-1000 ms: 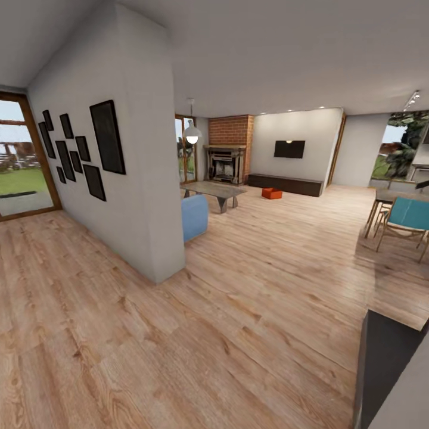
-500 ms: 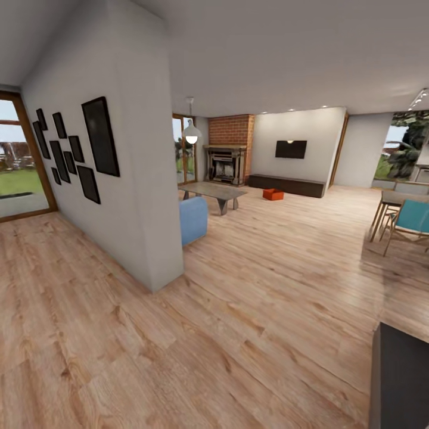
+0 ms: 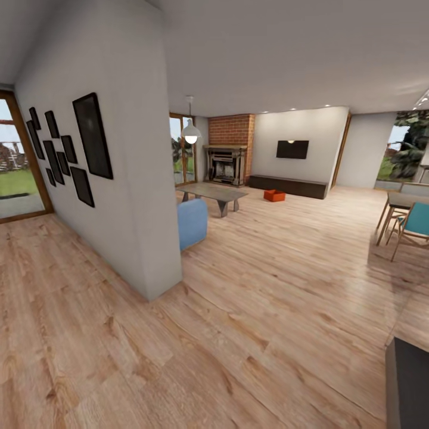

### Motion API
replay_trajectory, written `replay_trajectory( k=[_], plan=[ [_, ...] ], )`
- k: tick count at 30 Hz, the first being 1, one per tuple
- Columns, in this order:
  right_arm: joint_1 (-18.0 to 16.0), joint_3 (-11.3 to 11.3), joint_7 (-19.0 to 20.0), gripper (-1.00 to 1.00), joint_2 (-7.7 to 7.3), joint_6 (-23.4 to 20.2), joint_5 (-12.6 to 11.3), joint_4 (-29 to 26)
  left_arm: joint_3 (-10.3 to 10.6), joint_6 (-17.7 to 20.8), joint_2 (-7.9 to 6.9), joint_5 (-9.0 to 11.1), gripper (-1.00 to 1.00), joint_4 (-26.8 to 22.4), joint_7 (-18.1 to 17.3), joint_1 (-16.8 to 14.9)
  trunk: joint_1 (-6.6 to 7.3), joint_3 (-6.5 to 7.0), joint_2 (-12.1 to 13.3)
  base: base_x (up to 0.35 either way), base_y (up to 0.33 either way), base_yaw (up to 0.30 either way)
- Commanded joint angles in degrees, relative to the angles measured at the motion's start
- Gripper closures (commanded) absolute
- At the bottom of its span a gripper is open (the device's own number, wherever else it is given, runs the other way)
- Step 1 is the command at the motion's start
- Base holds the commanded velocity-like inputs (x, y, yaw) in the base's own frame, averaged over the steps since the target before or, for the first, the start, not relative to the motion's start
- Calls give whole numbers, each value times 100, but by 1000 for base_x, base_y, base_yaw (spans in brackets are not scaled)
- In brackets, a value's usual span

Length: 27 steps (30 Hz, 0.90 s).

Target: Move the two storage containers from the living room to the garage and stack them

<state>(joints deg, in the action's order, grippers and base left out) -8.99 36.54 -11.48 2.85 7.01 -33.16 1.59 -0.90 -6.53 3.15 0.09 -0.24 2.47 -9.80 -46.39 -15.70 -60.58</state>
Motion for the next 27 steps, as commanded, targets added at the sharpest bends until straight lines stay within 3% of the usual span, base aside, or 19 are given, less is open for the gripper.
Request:
replay_trajectory(
  k=[1,12,27],
  plan=[
    [-6,46,-3,-100,5,29,-50,17,-7,-22,2,0,-100,6,17,-4,-4,-7,-4,322,0,0],
    [-7,41,-3,-100,5,38,-56,17,-7,-21,2,2,-100,6,17,-4,-4,-7,-4,322,0,-36],
    [-7,42,-3,-100,13,32,-59,17,-7,-20,2,1,-100,6,17,-4,-4,-7,-4,322,0,-281]
  ],
)
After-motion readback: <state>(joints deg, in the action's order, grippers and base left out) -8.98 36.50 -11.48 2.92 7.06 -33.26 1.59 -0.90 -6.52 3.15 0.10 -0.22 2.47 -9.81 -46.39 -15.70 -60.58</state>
